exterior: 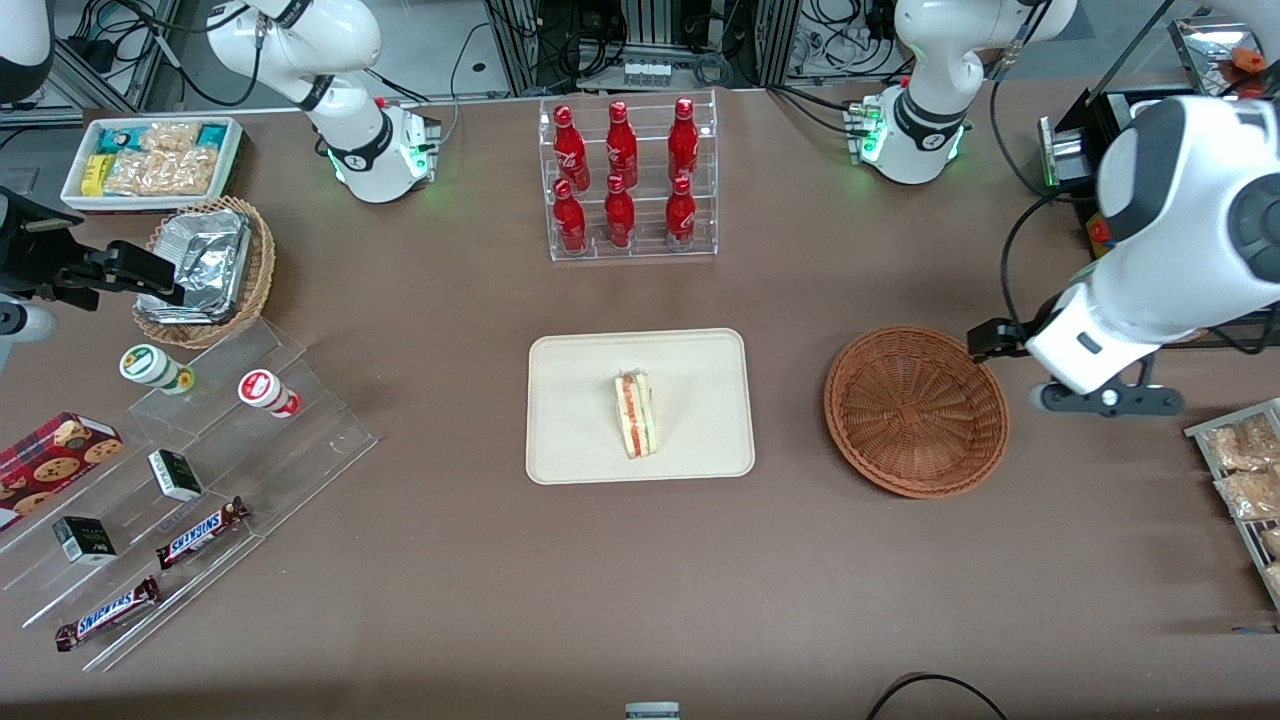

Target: Place sandwich from basket to tray

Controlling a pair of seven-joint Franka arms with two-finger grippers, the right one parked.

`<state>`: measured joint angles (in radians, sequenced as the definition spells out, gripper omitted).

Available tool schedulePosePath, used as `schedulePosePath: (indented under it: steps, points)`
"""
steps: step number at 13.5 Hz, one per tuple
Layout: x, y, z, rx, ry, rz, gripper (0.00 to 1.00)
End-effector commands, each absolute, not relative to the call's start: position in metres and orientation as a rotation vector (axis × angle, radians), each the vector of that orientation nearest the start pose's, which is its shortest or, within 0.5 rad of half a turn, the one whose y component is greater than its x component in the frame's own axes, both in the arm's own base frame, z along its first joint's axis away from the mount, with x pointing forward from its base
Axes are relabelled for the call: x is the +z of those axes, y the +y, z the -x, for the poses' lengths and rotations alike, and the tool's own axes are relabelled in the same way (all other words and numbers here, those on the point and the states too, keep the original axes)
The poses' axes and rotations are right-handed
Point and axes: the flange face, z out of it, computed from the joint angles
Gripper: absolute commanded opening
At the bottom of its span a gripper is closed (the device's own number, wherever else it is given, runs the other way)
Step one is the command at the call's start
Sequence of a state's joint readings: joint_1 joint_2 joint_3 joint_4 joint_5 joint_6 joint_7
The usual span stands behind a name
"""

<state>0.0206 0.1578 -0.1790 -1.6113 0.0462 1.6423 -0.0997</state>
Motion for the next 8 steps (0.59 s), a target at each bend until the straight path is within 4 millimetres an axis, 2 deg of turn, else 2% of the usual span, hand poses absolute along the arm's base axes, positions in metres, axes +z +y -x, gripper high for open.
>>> schedulePosePath:
  steps: [1,4,5,8]
  points:
    - [0.551,-0.066,-0.587,0.175,0.072,3.095,1.00]
    - [0.579,-0.035,-0.588,0.165,-0.012,3.106,1.00]
    - [0.580,-0.027,-0.587,0.180,-0.022,3.105,1.00]
    - [0.580,-0.019,-0.580,0.246,0.027,3.102,1.00]
